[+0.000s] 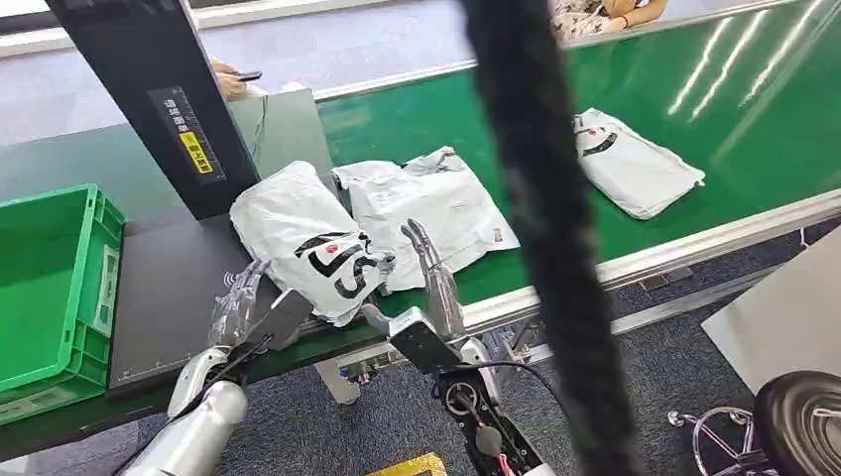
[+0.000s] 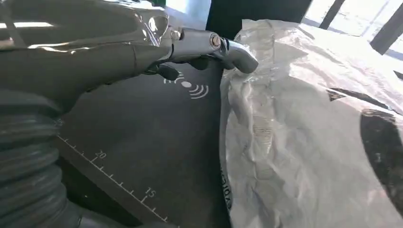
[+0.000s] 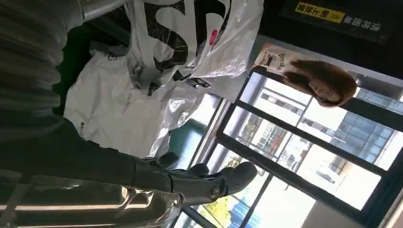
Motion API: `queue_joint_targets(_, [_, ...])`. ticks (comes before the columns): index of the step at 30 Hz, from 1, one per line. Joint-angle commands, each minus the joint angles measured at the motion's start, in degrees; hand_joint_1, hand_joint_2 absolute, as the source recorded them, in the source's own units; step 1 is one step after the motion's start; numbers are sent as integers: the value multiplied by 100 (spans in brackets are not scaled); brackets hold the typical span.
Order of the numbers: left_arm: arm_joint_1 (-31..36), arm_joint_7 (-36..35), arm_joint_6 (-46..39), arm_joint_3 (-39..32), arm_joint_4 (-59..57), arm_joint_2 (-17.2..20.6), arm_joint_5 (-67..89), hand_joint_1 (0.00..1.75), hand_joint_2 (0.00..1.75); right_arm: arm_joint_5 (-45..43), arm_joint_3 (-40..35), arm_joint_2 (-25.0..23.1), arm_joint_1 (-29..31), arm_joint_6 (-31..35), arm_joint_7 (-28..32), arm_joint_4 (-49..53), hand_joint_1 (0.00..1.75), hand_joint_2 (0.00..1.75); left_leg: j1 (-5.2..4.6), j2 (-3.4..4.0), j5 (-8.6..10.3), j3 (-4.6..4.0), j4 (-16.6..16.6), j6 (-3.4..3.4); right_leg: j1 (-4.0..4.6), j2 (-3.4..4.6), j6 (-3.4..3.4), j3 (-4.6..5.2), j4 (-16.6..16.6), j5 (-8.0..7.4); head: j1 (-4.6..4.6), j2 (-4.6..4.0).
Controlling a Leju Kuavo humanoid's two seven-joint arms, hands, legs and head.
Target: Moved the parcel from conveyor to table for the left to box.
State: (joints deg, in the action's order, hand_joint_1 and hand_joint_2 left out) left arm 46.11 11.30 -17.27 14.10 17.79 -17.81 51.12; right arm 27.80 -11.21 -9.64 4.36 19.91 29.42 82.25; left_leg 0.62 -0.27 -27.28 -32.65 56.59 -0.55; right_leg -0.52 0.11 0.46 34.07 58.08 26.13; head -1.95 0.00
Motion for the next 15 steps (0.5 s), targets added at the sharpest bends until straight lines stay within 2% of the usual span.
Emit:
queue_joint_targets(1, [293,-215,87,-60,-249,21,245,0,175,-55,-98,-23,-20,50,13,-361,0,175,2,7,0,6,-3,2,2,4,-1,-5,-7,-3,0,0])
queue_joint_targets(4, [467,-384,131,-68,-244,6,420,0,175,-100,-125,-11,68,9,18,-519,0,175,3,3,0,2,-1,1,4,-2,-2,-3,-5,-2,0,0])
queue_joint_targets(8, [917,-154,227,-511,-103,-68,205,0,175,-216,-117,-71,295,-92,70,-863,0,175,5,7,1,-4,5,2,6,2,-2,3,-2,-6,0,0])
queue_joint_targets(15, [1643,-270,569,-737,2,-204,264,0,175,-399,-126,-193,350,-258,177,-1272,0,175,6,1,1,-9,9,1,6,-2,-1,5,1,-3,0,0])
